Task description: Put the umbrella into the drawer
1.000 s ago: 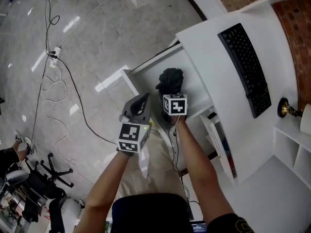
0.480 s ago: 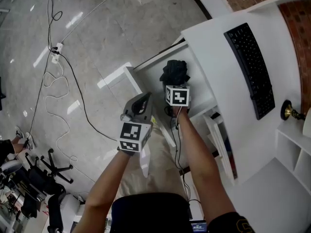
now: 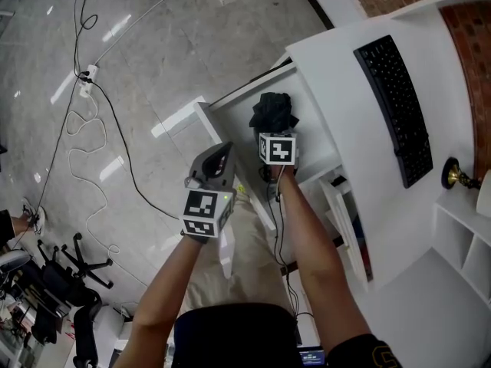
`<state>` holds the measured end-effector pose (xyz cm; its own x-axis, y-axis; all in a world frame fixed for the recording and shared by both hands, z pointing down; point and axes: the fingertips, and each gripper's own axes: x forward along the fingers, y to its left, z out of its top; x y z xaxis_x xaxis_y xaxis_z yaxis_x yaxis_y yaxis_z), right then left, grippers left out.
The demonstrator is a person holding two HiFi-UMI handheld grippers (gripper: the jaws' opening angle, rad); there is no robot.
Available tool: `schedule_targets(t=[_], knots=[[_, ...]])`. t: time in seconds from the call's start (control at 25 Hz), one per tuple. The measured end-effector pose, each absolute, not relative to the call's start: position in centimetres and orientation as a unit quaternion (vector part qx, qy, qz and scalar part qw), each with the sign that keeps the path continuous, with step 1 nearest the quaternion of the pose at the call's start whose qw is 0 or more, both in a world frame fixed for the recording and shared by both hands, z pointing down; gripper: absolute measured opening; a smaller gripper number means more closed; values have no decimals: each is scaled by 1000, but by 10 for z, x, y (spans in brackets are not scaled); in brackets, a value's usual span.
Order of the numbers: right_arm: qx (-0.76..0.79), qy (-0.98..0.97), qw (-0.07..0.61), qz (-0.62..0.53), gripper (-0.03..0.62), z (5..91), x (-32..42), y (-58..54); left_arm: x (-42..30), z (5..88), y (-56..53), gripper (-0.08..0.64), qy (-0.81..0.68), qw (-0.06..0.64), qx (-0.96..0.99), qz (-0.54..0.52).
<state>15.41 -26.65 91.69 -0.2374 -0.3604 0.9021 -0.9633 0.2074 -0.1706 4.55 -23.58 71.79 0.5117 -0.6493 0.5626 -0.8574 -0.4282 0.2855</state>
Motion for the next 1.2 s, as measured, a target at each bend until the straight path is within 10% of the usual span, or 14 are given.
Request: schedule_targets(t=[1.2], knots=[[474, -707, 351, 391, 396, 913, 147, -255, 46, 718, -220, 15, -455, 289, 822, 184]])
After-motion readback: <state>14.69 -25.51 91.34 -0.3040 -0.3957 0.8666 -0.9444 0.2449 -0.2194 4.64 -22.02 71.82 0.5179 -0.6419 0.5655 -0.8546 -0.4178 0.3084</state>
